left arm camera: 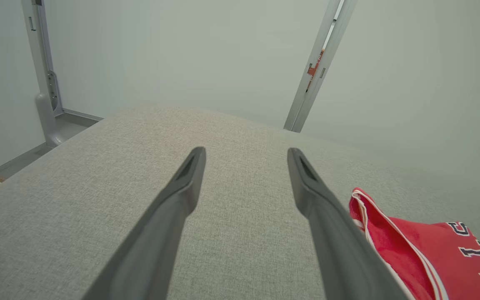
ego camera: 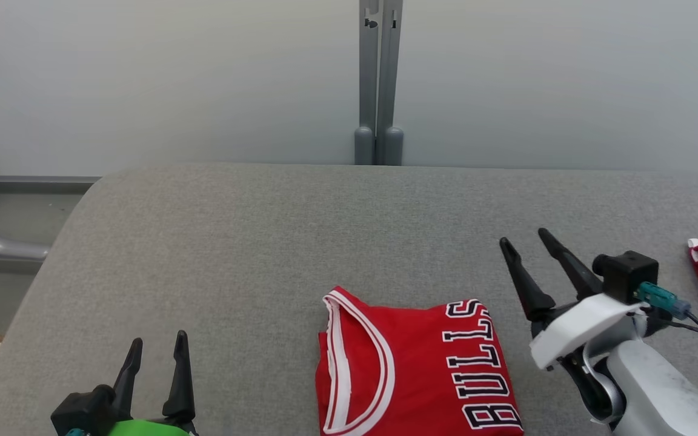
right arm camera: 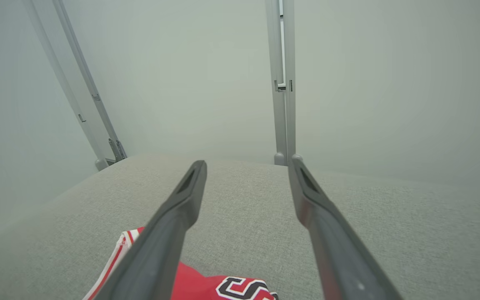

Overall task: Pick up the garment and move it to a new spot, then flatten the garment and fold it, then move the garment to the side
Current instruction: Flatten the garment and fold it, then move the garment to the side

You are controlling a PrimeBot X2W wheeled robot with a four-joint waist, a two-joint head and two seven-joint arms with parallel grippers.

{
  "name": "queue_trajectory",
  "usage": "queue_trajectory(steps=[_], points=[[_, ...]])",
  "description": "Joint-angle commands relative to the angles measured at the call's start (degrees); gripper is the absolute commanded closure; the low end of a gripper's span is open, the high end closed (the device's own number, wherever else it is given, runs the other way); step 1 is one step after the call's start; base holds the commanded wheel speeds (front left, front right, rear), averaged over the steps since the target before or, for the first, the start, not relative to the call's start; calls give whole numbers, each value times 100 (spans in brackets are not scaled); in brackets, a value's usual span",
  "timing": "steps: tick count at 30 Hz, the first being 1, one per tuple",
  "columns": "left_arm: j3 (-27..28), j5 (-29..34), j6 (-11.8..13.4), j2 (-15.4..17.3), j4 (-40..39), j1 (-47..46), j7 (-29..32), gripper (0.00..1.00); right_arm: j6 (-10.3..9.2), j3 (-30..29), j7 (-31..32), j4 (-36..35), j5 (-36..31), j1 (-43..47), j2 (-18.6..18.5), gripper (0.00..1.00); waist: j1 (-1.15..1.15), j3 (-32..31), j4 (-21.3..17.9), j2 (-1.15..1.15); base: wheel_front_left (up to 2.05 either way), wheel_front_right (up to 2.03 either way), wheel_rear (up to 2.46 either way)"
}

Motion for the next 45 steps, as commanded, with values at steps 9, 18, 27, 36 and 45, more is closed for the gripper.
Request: queue_trajectory(steps=[9,18,27,36,45], points=[[116,374,56,9,-276,70,-19,0,3,-1295,-13,-614,-827,980,257,0,0,18,-541,0,0,0,0],[180,661,26,-55,-348,67,-20,0,3,-1646,-13,-998,-1115,1534,472,0,0,-8,-705,0,0,0,0],[215,723,-40,-78,-282,91,-20,0,3,-1640,-13,-1081,-1190,1659,490,0,0,9,-684,0,0,0,0],[239,775,-71,-89,-238,70,-21,0,3,-1630,-14,-947,-1256,1649,514,0,0,18,-646,0,0,0,0],[255,741,-99,-133,-209,64,-21,0,3,-1204,687,-549,-1039,1335,535,0,0,38,-472,0,0,0,0]])
